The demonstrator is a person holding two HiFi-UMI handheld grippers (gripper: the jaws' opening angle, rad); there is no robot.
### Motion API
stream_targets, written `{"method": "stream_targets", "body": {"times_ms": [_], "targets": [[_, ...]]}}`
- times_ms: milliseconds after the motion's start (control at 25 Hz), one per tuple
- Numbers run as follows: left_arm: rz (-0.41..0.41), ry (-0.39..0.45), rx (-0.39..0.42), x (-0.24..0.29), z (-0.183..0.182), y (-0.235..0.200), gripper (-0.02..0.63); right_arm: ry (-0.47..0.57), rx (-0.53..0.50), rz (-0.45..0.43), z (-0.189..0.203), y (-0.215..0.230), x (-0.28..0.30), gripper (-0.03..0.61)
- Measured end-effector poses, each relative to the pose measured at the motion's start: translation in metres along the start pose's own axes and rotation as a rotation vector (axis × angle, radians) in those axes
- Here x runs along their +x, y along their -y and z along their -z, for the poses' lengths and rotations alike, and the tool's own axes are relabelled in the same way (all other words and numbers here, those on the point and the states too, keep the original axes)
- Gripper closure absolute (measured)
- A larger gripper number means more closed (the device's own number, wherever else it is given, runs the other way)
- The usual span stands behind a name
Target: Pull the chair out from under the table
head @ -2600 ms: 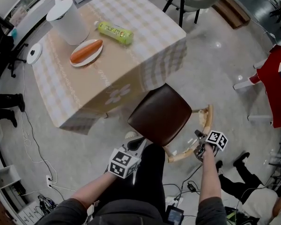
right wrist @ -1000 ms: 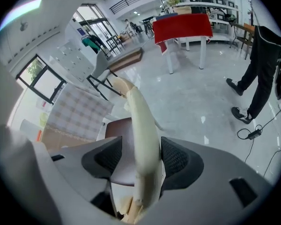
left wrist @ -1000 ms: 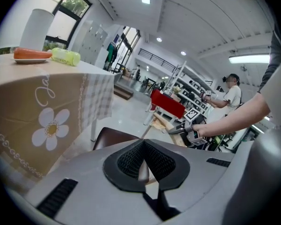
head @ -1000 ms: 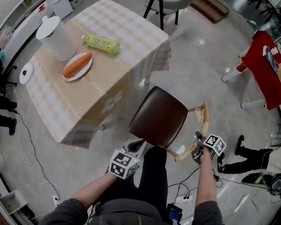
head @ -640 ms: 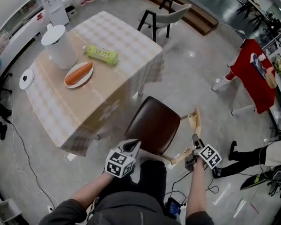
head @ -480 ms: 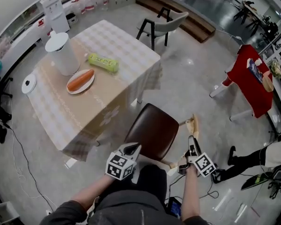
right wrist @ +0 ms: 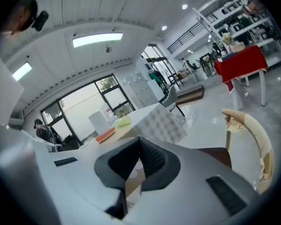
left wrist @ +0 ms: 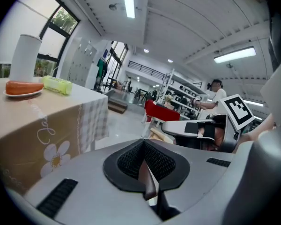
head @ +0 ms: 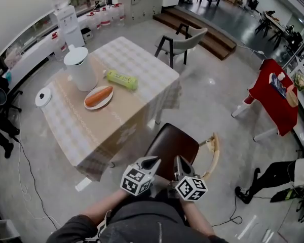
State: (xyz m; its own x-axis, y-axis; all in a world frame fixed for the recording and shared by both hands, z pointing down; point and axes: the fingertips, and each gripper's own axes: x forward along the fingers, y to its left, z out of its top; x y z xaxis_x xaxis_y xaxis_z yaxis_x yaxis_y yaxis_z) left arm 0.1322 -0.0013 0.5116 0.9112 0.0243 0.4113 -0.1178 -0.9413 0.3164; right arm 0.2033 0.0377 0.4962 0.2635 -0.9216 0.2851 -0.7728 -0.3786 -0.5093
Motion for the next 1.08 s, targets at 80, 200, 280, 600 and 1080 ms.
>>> {"method": "stream_targets", "body": {"times_ms": [80, 200, 280, 600, 1080], "targets": [[-0.009, -0.003, 0.004, -0.001, 0.002, -0.004, 0.604, -0.024, -0.065, 0.010, 0.002, -0.003, 0.001, 0.568], [-0.027, -0.001, -0.011, -0.002, 0.002, -0.009, 0.604, -0.029, -0.065, 0.010, 0.002, -0.006, 0.000, 0.568], [-0.027, 0.004, -0.015, -0.002, 0.003, -0.009, 0.604, -0.035, -0.061, 0.011, 0.006, -0.007, -0.002, 0.568], [0.003, 0.000, -0.010, 0.006, 0.004, -0.006, 0.604, -0.042, -0.066, 0.062, 0.008, 0.005, -0.009, 0.568], [0.021, 0.005, -0.004, 0.006, 0.004, -0.001, 0.604, -0.049, -0.026, 0.106, 0.012, 0.017, -0.017, 0.568]]}}
